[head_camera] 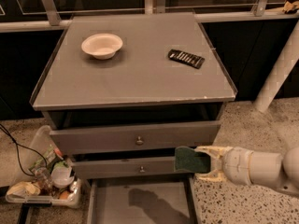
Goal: Pick sponge from bottom drawer and place on counter
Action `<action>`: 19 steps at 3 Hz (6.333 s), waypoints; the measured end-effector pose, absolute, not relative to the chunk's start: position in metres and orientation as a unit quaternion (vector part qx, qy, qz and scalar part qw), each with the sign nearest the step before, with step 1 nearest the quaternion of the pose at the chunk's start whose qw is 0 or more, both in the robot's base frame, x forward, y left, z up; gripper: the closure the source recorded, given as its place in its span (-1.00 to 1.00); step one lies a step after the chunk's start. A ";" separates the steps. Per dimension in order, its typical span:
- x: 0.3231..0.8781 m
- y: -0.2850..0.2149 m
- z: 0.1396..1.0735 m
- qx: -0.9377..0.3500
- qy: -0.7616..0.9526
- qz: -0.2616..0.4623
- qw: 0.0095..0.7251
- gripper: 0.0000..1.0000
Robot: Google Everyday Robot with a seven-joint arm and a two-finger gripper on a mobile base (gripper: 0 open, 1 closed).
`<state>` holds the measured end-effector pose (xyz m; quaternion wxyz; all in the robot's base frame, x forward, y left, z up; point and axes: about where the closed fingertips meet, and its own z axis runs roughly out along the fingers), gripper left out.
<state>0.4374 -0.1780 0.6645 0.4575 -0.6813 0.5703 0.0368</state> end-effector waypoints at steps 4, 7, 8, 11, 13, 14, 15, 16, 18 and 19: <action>0.467 -0.183 0.818 -0.687 0.519 -0.038 0.506 1.00; 0.569 -0.076 0.890 -0.711 0.429 0.078 0.552 1.00; 0.585 -0.064 0.895 -0.677 0.437 0.116 0.581 1.00; 0.620 -0.077 0.888 -0.580 0.589 0.042 0.561 1.00; 0.655 -0.090 0.878 -0.535 0.654 0.034 0.533 1.00; 0.668 -0.078 0.874 -0.531 0.653 0.063 0.537 0.64; 0.670 -0.077 0.873 -0.530 0.652 0.064 0.537 0.18; 0.670 -0.077 0.873 -0.530 0.652 0.064 0.537 -0.30; 0.670 -0.077 0.873 -0.530 0.652 0.064 0.537 -1.00; 0.670 -0.077 0.873 -0.530 0.652 0.064 0.537 -1.00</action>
Offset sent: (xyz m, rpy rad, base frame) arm 0.0148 -0.0566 0.2253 0.0336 -0.3201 -0.1438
